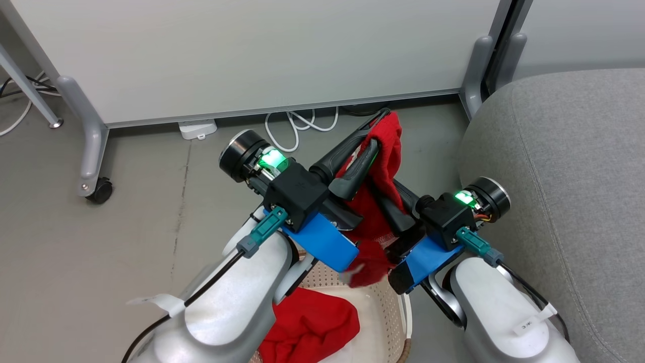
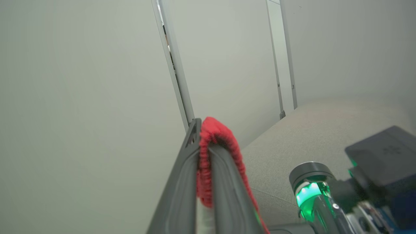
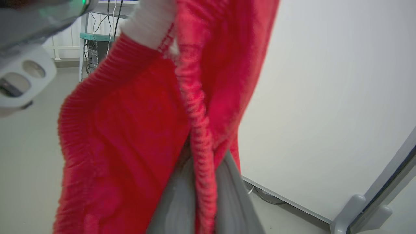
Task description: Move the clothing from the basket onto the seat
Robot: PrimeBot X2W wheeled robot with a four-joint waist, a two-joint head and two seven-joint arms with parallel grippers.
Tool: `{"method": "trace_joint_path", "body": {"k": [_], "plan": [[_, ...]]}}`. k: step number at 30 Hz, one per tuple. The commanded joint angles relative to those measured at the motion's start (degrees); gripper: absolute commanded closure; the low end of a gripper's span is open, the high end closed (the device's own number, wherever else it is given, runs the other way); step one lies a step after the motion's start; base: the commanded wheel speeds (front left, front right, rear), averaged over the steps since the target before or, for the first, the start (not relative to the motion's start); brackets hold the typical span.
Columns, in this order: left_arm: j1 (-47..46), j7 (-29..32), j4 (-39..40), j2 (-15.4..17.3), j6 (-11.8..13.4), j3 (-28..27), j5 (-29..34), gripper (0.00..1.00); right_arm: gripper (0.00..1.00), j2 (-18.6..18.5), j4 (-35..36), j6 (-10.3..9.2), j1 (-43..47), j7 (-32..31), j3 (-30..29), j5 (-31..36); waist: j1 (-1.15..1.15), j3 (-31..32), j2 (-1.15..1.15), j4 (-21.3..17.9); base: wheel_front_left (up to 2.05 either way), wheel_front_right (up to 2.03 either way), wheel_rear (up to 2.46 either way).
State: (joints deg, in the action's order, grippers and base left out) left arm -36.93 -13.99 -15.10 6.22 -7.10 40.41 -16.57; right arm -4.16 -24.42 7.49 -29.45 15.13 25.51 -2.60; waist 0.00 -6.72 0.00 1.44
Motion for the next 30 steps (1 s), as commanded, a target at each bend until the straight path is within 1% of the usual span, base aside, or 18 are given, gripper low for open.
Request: {"method": "trace_joint_path", "body": {"k": [1, 18, 19, 20, 27, 30], "plan": [[-0.96, -0.39, -0.19, 0.11, -0.31, 0.08, -0.15, 1.00, 1.00, -0.07, -0.02, 0.01, -0.72, 0.04, -0.14, -0.29, 0.00, 0.09, 0.00, 0.00, 0.00, 0.00, 0.00], [-0.85, -0.81, -1.33, 0.37, 0.11, 0.34, -0.97, 1.00, 1.00, 0.10, 1.02, 0.01, 0.47, 0.04, -0.26, -1.72, 0.00, -0.04, 0.00, -0.15, 0.00, 0.00, 0.00], [-0.60, -0.73, -1.47, 0.22, 0.11, 0.20, -1.43, 0.85, 1.00, 0.14, 1.06, 0.01, 0.55, 0.04, -0.37, -1.79, 0.00, -0.05, 0.00, -0.13, 0.00, 0.00, 0.00], [-0.30, -0.34, -1.71, 0.07, 0.10, 0.20, -1.80, 0.00, 1.00, 0.16, 1.10, 0.01, 0.59, 0.04, -0.44, -1.80, 0.00, -0.07, 0.00, -0.11, 0.00, 0.00, 0.00], [0.42, 0.02, -2.15, 0.36, 0.17, 1.22, -2.30, 0.00, 1.00, 0.34, 1.62, 0.01, 1.45, 0.04, -2.62, -2.16, 0.00, -0.43, 0.00, 0.16, 0.00, 0.00, 0.00], [0.79, 0.22, -2.18, 0.52, 0.31, 1.76, -2.17, 0.00, 1.00, 0.38, 1.90, 0.01, 1.60, 0.04, -4.46, -2.43, 0.00, -0.93, 0.00, 0.23, 0.00, 0.00, 0.00]]}}
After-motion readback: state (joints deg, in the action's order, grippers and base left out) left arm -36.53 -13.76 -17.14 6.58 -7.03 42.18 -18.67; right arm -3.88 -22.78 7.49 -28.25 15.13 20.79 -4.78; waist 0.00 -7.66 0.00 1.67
